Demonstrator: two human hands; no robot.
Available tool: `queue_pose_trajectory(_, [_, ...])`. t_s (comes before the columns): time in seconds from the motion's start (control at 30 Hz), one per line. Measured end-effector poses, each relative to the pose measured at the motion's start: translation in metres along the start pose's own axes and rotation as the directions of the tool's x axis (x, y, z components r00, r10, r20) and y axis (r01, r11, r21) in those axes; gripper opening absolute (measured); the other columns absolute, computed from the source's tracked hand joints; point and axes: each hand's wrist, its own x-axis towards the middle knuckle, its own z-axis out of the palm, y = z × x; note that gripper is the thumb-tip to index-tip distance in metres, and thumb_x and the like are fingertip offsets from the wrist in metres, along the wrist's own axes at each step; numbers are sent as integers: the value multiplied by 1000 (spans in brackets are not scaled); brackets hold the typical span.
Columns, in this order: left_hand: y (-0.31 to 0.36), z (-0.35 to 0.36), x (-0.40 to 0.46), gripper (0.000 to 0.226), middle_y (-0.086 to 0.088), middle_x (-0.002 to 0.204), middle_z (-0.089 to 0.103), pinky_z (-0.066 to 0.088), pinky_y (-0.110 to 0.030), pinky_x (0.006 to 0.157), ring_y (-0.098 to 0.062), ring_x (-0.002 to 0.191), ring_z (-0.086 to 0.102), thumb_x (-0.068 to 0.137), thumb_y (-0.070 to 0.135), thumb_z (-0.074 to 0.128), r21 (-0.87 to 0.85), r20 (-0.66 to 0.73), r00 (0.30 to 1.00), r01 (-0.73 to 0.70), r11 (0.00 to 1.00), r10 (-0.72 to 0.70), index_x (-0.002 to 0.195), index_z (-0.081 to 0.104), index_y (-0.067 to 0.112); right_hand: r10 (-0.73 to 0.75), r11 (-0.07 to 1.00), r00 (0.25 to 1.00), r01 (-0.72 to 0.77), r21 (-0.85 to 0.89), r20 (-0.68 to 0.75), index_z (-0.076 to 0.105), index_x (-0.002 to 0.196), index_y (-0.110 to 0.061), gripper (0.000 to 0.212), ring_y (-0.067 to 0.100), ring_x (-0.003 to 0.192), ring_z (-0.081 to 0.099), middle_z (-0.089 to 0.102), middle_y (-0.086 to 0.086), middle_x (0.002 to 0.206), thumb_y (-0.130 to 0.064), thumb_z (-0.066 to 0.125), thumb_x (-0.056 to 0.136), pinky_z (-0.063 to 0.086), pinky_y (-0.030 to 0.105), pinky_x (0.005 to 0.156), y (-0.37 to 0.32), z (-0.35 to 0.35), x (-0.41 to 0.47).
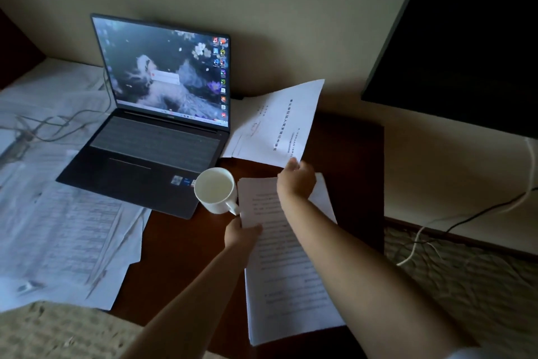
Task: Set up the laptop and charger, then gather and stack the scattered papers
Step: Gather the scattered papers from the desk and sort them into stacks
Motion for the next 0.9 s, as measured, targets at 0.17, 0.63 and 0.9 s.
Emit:
queue_pose_trajectory(0.17, [-4,-5,0,21,-8,94,65,55,-38,77,-27,87,65,84,-1,63,20,20,1000,-20,1000,19,103,62,6,-85,994,995,81,-76,-53,65,88,-3,35,32,96,59,62,15,101,-23,39,99,43,34,78,-5,-25,-5])
queue_pose_trajectory(0.63, [-17,-5,-18,23,-6,94,63,53,-33,69,-21,82,61,84,-5,54,101,88,992,-100,990,91,102,56,10,341,922,912,-278,269,-228,56,121,2,32,34,101,62,63,15,115,2,42,92,53,43,86,53,-116,0])
queue_pose_trajectory(0.9, [-25,-23,-31,36,-14,98,69,53,-45,83,-31,91,65,99,36,42,-245,280,960,81,966,-9,101,67,9,266,826,947,-320,-464,-180,55,124,8,40,39,121,50,53,26,130,-11,32,97,43,38,95,98,-208,-19])
